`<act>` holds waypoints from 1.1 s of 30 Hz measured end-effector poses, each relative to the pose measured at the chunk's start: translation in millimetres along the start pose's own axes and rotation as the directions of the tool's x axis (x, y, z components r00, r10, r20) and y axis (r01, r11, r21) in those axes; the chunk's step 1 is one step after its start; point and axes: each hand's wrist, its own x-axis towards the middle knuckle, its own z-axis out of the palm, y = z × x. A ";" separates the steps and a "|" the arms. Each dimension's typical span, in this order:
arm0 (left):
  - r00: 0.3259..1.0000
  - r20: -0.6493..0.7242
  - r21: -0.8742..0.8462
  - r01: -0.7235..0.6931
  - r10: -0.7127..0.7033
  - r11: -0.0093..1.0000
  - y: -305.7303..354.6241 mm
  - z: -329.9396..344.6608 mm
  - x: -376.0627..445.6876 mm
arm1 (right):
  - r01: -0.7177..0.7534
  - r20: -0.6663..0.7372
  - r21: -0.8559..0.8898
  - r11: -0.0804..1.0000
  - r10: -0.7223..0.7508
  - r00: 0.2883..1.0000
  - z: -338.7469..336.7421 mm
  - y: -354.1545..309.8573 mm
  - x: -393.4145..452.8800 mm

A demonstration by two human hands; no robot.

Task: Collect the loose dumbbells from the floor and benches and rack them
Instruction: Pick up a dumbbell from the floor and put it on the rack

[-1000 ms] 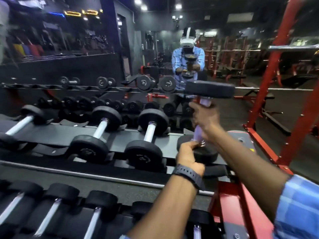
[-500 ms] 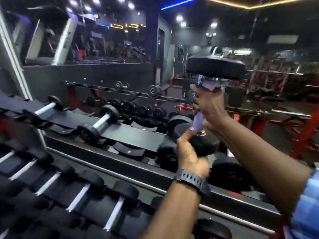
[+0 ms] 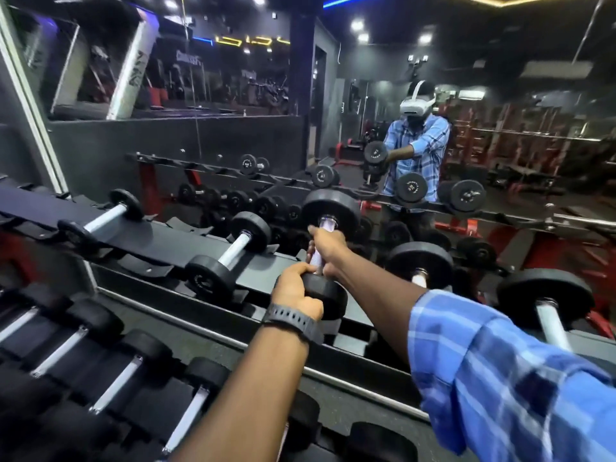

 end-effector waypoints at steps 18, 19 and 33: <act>0.976 0.071 -0.006 0.209 -0.208 0.978 -5.9 -27.1 126.1 | -0.021 -0.036 -0.775 0.631 -0.012 0.999 -19.6 77.2 106.0; 0.975 0.091 -0.038 0.209 -0.205 0.977 -7.1 -25.9 119.6 | -0.017 -0.023 -0.785 0.619 0.000 1.000 -21.6 75.2 103.4; 0.892 0.421 0.261 -0.293 0.165 0.920 -16.8 110.9 13.1 | 0.153 -0.206 -0.388 0.909 -0.247 0.947 -174.3 -53.0 -6.5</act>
